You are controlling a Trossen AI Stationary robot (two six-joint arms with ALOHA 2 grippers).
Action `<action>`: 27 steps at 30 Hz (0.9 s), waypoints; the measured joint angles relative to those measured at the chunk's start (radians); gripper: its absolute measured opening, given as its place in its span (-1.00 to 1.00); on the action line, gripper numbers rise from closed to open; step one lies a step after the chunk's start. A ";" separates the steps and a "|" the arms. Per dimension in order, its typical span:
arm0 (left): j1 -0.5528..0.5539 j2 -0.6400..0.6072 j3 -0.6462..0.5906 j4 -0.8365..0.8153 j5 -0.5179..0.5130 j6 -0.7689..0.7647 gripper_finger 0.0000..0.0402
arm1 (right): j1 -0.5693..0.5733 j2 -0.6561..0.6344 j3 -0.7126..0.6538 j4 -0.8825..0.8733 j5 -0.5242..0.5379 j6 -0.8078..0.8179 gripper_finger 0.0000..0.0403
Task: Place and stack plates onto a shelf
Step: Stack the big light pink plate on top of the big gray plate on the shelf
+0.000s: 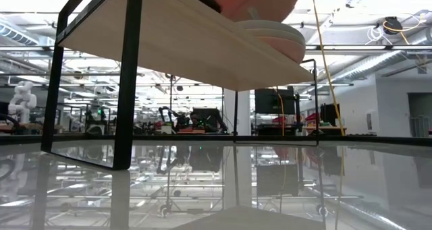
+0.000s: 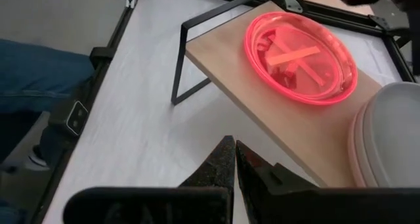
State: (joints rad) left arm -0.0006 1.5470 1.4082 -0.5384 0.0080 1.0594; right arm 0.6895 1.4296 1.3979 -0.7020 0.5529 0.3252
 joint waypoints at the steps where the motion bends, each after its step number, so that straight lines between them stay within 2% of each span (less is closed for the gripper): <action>1: 0.000 0.006 0.000 0.015 0.000 0.002 -0.94 | 0.000 0.000 0.000 -0.002 -0.001 0.000 -1.00; 10: 0.001 0.026 0.000 0.038 -0.014 -0.004 -0.94 | 0.022 0.000 0.000 -0.025 -0.003 0.056 -1.00; 20: 0.035 0.027 0.000 -0.020 -0.047 0.005 -0.93 | 0.032 0.000 0.000 -0.023 -0.003 0.056 -1.00; 27: 0.056 0.026 0.000 -0.021 -0.048 -0.002 -0.79 | 0.032 0.000 0.000 -0.022 -0.002 0.055 -1.00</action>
State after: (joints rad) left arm 0.0550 1.5734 1.4078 -0.5598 -0.0402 1.0573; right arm 0.7219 1.4296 1.3979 -0.7242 0.5507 0.3801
